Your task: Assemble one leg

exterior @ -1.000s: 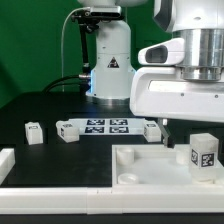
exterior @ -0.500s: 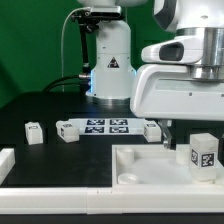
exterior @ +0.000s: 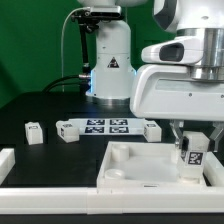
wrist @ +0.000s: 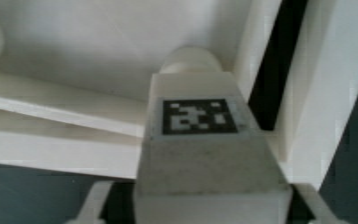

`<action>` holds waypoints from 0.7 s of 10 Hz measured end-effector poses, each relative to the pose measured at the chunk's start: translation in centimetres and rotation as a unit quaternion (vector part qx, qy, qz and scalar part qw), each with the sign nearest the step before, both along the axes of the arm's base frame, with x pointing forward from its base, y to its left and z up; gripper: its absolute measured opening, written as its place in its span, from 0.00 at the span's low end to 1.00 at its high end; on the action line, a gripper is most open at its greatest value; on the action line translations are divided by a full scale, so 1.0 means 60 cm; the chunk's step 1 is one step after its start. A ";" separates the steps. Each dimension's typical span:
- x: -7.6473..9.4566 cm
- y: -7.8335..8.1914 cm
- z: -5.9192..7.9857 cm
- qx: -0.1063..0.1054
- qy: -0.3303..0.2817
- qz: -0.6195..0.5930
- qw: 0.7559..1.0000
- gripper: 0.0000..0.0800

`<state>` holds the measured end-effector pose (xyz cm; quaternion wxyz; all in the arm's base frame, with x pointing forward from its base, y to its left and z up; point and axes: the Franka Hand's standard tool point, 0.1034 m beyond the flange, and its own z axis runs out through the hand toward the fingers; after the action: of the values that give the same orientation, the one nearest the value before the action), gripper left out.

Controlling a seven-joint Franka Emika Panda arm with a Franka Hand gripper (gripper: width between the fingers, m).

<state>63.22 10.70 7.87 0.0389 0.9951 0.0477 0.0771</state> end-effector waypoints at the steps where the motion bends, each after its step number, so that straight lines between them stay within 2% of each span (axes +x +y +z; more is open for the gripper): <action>1: 0.000 0.000 0.000 0.000 0.000 0.000 1.000 0.36; 2: 0.000 0.001 0.000 0.003 -0.002 -0.013 1.000 0.36; 3: 0.000 0.010 0.000 0.019 -0.015 -0.104 0.994 0.36; 5: -0.005 0.024 -0.004 0.044 -0.023 -0.257 0.965 0.36; 6: -0.005 0.022 -0.005 0.050 -0.027 -0.311 0.949 0.36; 7: -0.004 0.020 -0.005 0.056 -0.033 -0.382 0.922 0.37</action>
Offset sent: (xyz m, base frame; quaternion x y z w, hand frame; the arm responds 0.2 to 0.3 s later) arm 0.0007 -0.0009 0.0008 -0.0567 0.0149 0.3580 0.9319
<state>62.99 11.89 7.55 0.0110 0.9351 -0.3420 0.0922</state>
